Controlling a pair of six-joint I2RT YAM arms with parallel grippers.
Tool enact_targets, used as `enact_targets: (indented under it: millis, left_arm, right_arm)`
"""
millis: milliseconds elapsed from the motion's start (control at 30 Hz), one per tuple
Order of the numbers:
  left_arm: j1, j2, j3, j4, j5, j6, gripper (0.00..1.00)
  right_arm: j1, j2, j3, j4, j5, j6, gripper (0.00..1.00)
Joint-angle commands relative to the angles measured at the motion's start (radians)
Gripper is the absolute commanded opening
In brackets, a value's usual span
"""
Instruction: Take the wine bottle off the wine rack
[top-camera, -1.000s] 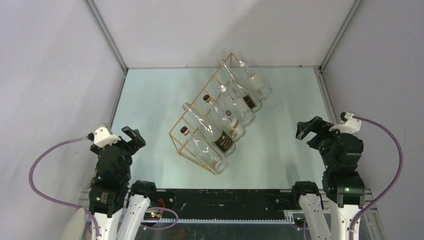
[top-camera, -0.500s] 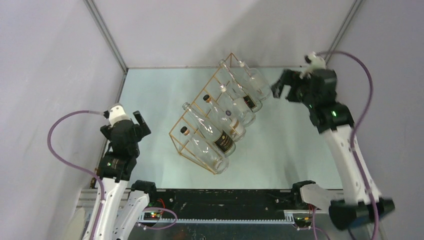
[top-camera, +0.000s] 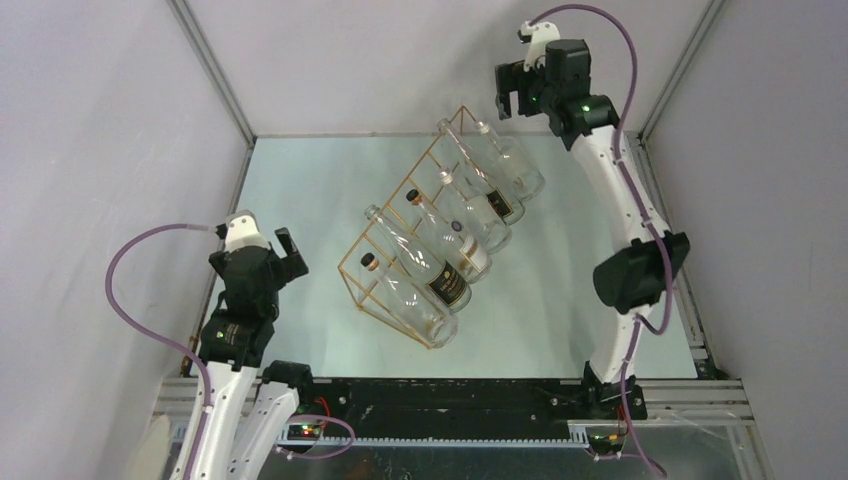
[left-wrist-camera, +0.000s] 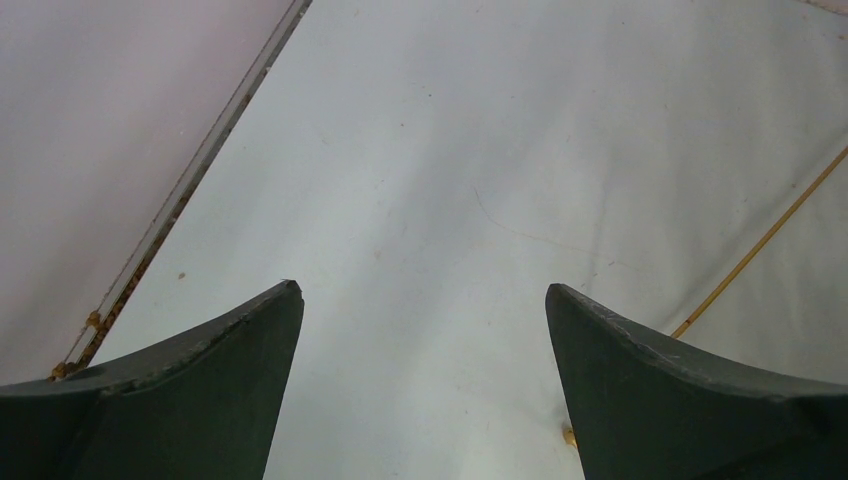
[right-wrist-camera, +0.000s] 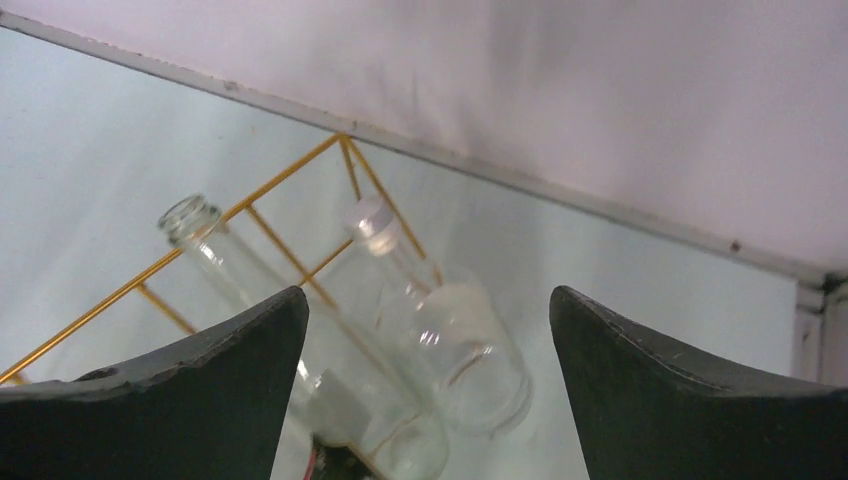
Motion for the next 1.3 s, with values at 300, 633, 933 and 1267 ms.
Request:
enact_targets:
  millis: [300,633,933,1267]
  left_arm:
    - [0.008,-0.012,0.006,0.033,0.047,0.027,0.98]
    - [0.008,-0.013,0.003,0.034,0.05,0.029,0.98]
    - [0.007,-0.007,0.002,0.037,0.062,0.032,0.98]
    - [0.007,-0.004,0.001,0.038,0.066,0.032,0.98]
  right_arm:
    - [0.038,0.198,0.178,0.093,-0.085,-0.405,0.93]
    - [0.06,0.311,0.222,0.11,-0.103,-0.45,0.81]
    - [0.067,0.36,0.212,0.125,-0.108,-0.463,0.78]
    - [0.067,0.41,0.203,0.144,-0.076,-0.477,0.72]
